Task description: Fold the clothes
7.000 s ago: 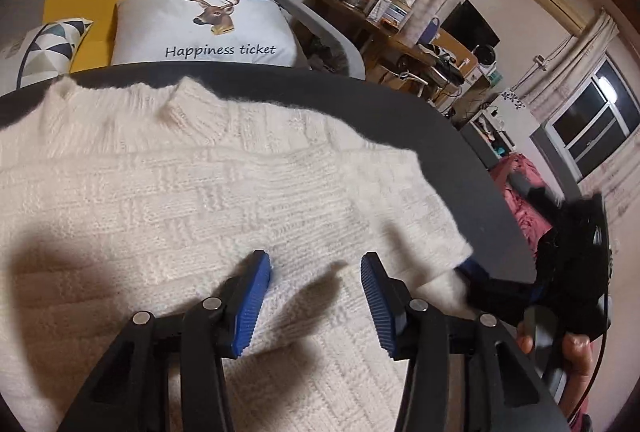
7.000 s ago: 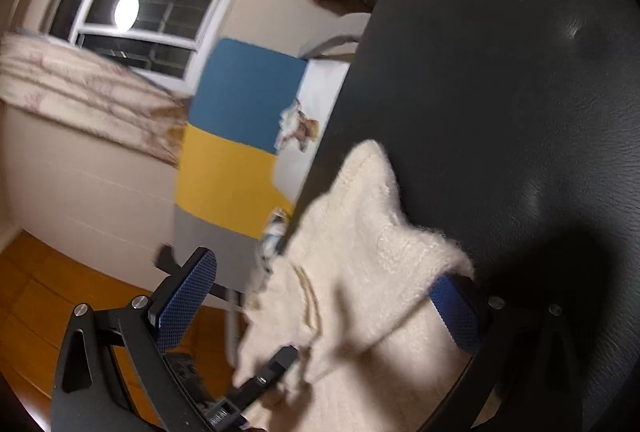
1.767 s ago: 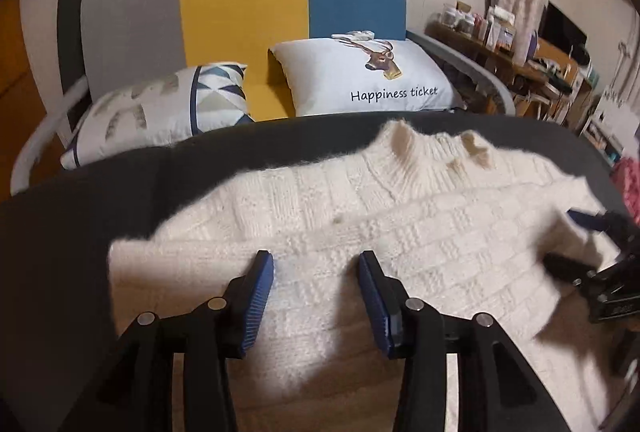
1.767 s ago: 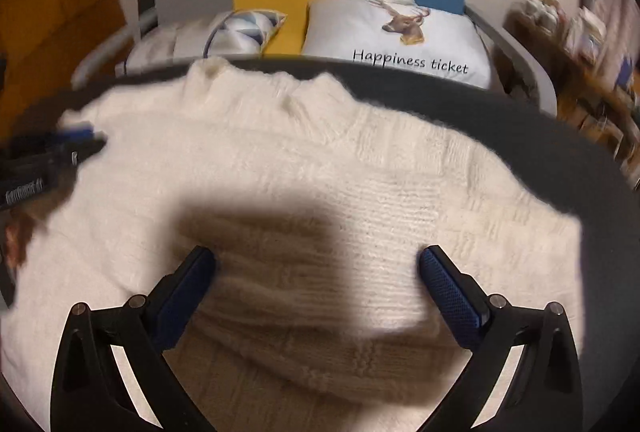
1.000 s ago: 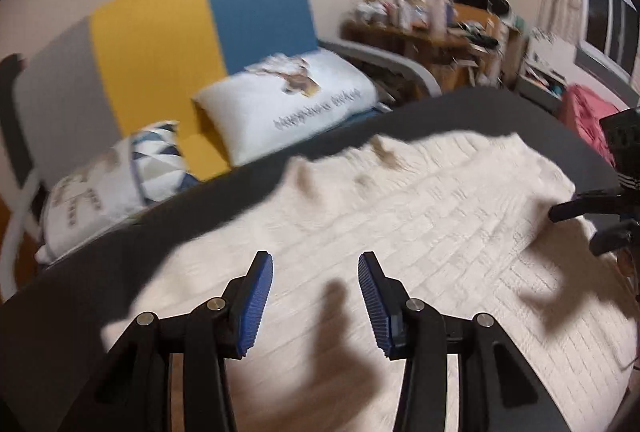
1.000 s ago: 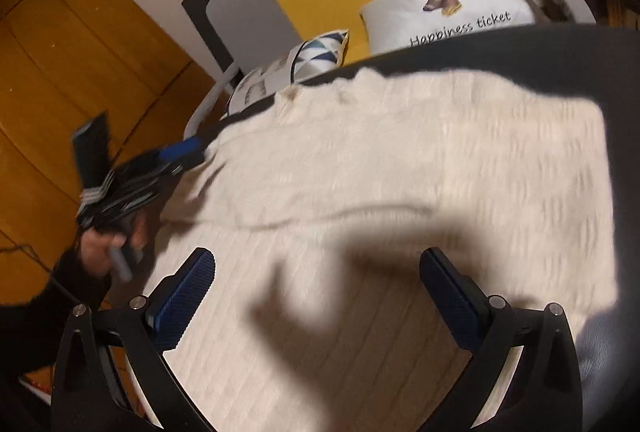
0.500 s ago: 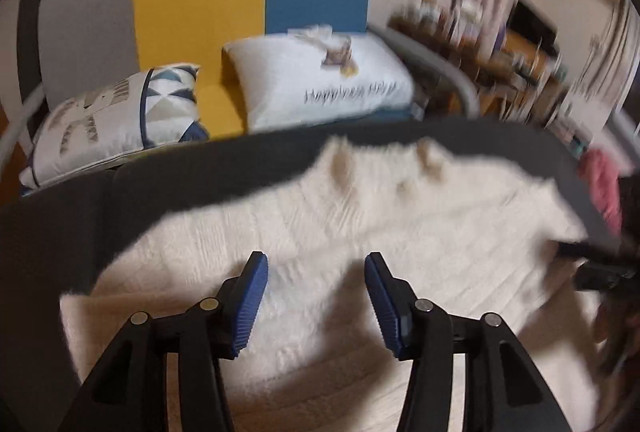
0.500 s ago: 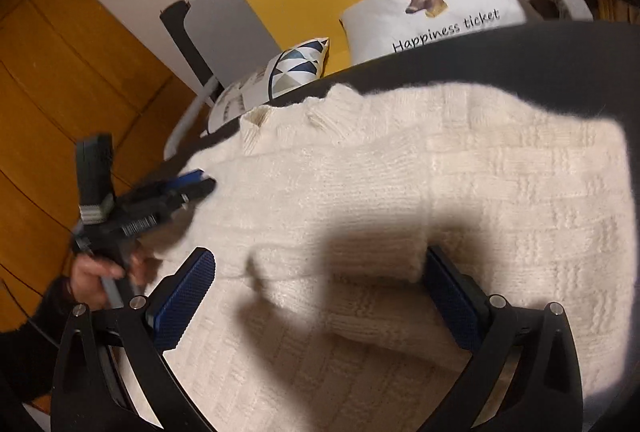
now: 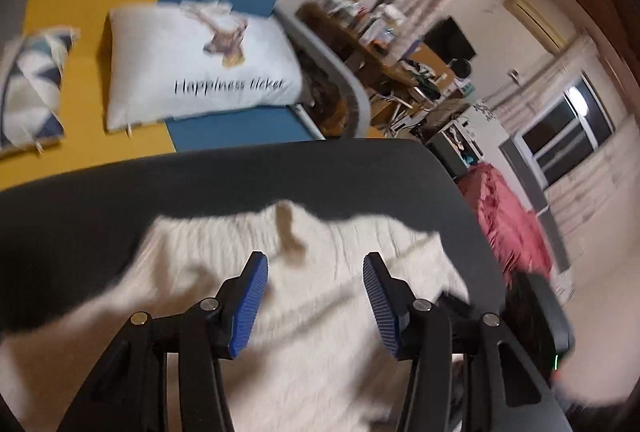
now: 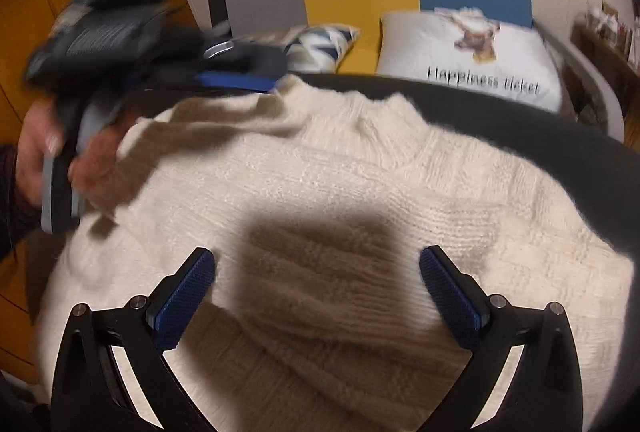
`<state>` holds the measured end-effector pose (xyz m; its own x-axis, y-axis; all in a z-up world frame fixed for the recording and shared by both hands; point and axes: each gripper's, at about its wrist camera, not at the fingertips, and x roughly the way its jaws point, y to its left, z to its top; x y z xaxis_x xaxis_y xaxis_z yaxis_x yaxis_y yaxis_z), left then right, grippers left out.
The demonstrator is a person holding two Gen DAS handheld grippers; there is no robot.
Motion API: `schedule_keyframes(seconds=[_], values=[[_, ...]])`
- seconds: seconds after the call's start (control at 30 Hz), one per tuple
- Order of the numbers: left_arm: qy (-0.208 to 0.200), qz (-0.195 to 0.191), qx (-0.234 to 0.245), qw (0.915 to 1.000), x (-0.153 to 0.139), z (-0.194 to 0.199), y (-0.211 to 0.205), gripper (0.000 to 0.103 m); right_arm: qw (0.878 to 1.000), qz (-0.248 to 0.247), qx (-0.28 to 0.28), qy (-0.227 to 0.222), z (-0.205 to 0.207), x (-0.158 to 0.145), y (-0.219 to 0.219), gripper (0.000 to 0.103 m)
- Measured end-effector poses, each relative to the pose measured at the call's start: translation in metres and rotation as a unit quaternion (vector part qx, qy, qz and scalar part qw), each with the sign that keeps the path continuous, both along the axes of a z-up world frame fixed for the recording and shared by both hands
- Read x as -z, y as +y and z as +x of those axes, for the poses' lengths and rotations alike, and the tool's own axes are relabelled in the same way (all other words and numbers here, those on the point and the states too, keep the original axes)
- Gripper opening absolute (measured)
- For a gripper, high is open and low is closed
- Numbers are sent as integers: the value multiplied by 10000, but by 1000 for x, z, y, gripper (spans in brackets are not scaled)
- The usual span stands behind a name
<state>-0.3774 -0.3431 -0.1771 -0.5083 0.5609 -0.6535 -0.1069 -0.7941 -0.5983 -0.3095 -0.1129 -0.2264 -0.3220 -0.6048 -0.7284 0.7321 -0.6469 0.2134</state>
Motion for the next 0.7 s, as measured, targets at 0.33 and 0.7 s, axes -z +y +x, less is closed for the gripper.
schedule_keyframes(seconds=[0.33, 0.7], values=[[-1040, 698, 406, 9913, 40, -52, 18, 49, 9886, -1336, 80, -693, -19, -2, 33, 103], [-165, -227, 602, 9978, 32, -62, 63, 2, 9868, -1453, 134, -697, -15, -4, 33, 103]])
